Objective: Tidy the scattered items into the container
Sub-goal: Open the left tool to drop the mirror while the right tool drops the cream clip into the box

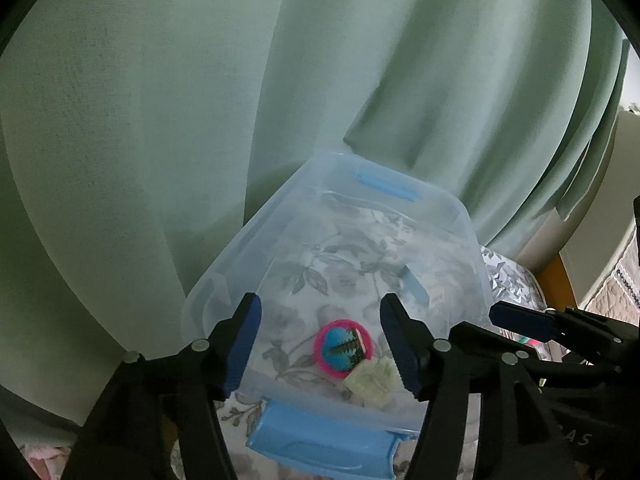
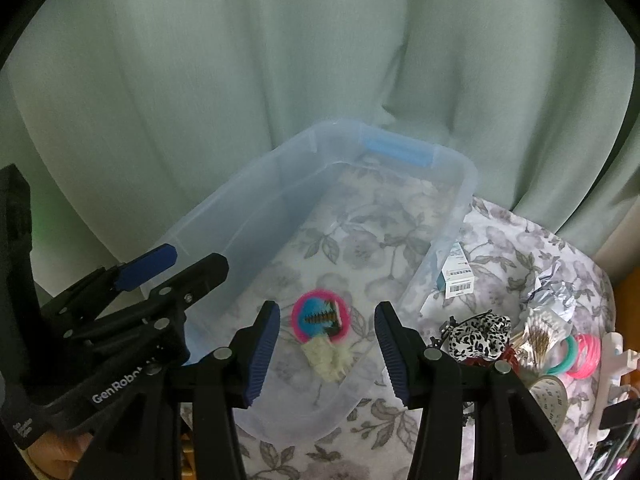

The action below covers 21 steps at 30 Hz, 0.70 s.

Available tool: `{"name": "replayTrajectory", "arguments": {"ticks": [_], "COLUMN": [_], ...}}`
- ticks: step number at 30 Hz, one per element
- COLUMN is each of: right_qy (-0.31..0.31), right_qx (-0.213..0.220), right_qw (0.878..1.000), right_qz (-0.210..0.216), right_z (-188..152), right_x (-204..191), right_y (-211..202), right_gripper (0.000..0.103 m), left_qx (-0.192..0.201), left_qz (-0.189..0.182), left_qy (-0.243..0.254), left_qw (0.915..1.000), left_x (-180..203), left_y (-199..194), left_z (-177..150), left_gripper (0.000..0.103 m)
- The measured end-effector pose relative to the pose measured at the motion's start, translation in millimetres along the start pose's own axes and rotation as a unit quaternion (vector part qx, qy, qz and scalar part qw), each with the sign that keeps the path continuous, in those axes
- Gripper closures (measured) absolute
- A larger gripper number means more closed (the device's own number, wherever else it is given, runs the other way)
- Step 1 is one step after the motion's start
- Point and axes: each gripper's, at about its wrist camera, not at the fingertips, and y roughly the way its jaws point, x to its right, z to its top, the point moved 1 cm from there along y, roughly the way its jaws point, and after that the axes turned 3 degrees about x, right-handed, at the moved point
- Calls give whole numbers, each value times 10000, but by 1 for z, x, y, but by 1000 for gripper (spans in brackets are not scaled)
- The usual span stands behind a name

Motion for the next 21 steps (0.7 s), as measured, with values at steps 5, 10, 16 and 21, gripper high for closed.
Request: {"name": "replayTrajectory", "arguments": {"ticks": [5,10,16,21], "right_qy": [59,133,291,488], "right_qx": [31,89,197,329], "right_qw": [10000,9999,9994,9983], "right_qz": [9,-1,-14,-39], "right_z": [-2,-5,-12,-21], "right_x": [2,7,18,32], "right_y": [-7,-17,-34,-51], "right_gripper": [48,48,47,42], "left_qx": [-1,-2,26,99], "left_qz": [-32,-68,-70,-55], "left_qy": [74,152,261,341], "left_qw": [10000,9999,9996,9994], "left_x": [2,4,11,21], "left_y": [1,3,3,1], "left_z": [4,9,12,12], "left_gripper": [35,33,28,19]}}
